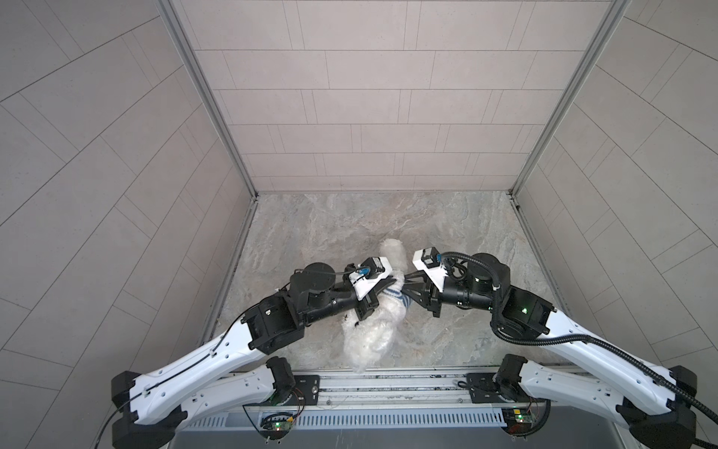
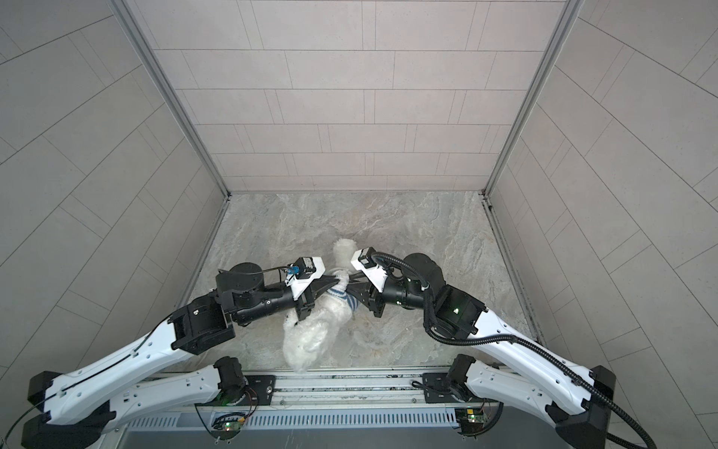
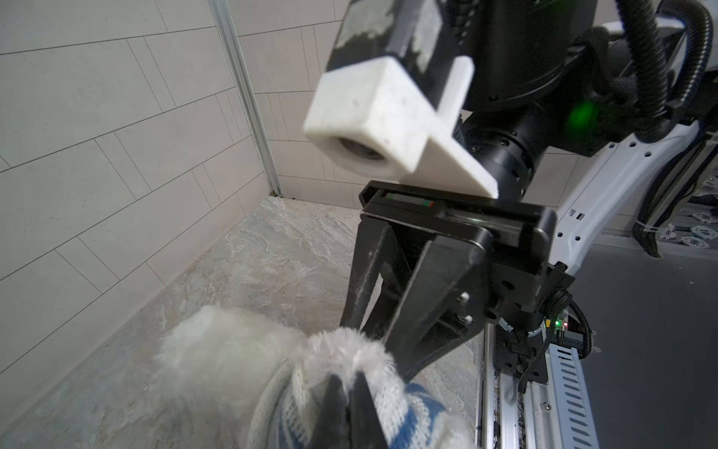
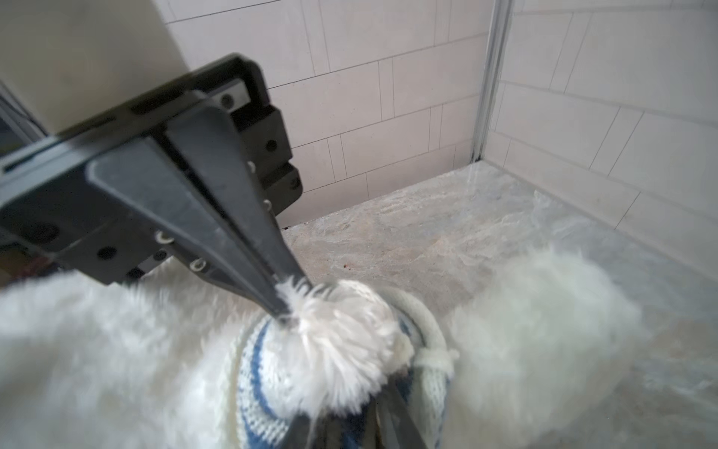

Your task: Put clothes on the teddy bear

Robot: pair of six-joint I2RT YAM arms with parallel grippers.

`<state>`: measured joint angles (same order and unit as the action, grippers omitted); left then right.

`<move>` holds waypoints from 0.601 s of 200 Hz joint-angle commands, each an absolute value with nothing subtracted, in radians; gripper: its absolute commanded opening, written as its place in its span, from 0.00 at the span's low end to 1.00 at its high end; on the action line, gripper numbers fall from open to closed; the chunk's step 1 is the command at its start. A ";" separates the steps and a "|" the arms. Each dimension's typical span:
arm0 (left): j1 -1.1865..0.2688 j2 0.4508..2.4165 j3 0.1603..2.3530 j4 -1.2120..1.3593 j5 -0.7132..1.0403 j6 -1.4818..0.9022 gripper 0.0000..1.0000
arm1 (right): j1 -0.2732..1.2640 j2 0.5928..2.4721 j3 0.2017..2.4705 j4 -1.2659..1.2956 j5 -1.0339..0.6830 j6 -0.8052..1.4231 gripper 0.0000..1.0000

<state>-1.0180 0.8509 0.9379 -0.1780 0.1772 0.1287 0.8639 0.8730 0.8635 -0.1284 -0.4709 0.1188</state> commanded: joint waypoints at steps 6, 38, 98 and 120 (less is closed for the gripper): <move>-1.018 0.824 0.909 -0.042 0.127 0.079 0.00 | 0.885 0.847 0.868 -0.137 -0.485 0.045 0.28; -1.017 0.801 0.875 -0.043 0.161 0.079 0.00 | 0.886 0.848 0.890 -0.186 -0.458 0.036 0.37; -1.018 0.819 0.937 -0.244 -0.054 0.014 0.00 | 0.885 0.727 0.868 -0.231 -0.255 0.032 0.62; -1.018 0.819 0.934 -0.294 -0.150 -0.153 0.00 | 0.887 0.686 0.825 -0.214 -0.238 0.024 0.74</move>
<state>-1.0180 0.8276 0.8959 -0.2409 -0.0006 0.0166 0.8810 0.7284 0.8608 -0.2138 -0.2977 0.0475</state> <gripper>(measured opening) 0.048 0.690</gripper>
